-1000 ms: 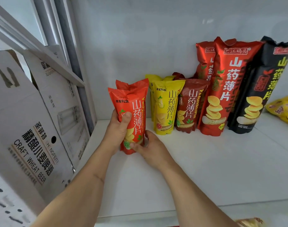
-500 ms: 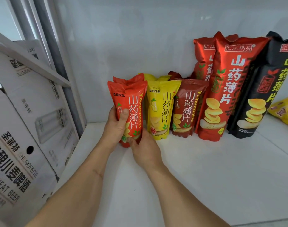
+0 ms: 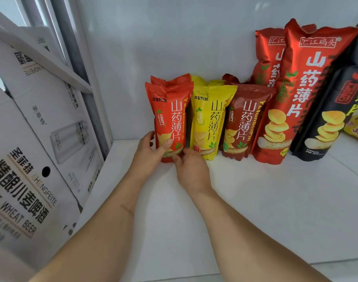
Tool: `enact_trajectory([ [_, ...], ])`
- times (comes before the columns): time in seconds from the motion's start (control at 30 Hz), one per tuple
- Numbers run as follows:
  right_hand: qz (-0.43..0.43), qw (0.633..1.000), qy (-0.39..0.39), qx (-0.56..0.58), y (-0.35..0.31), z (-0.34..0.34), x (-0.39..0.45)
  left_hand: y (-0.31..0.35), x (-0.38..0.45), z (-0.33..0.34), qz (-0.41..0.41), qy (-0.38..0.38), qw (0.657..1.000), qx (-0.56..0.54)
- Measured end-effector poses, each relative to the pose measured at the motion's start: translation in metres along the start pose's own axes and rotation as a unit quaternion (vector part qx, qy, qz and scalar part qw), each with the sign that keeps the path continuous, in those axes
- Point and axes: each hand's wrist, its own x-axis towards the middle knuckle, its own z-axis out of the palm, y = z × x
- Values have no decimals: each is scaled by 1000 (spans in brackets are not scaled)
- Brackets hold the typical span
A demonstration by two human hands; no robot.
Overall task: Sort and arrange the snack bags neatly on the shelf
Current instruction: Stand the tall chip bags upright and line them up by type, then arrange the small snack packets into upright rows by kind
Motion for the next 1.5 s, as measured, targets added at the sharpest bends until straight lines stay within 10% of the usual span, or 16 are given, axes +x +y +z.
enact_trajectory([
  [0.3, -137, 940, -92, -299, 26, -66, -36, 13, -57, 5, 74, 90, 905, 409],
  [1.0, -157, 914, -75, -367, 192, -312, -93, 121, -167, 253, 296, -2, 810, 506],
  [1.5, -57, 923, 26, -381, 332, -457, -41, 195, -129, 461, 355, -76, 829, 426],
])
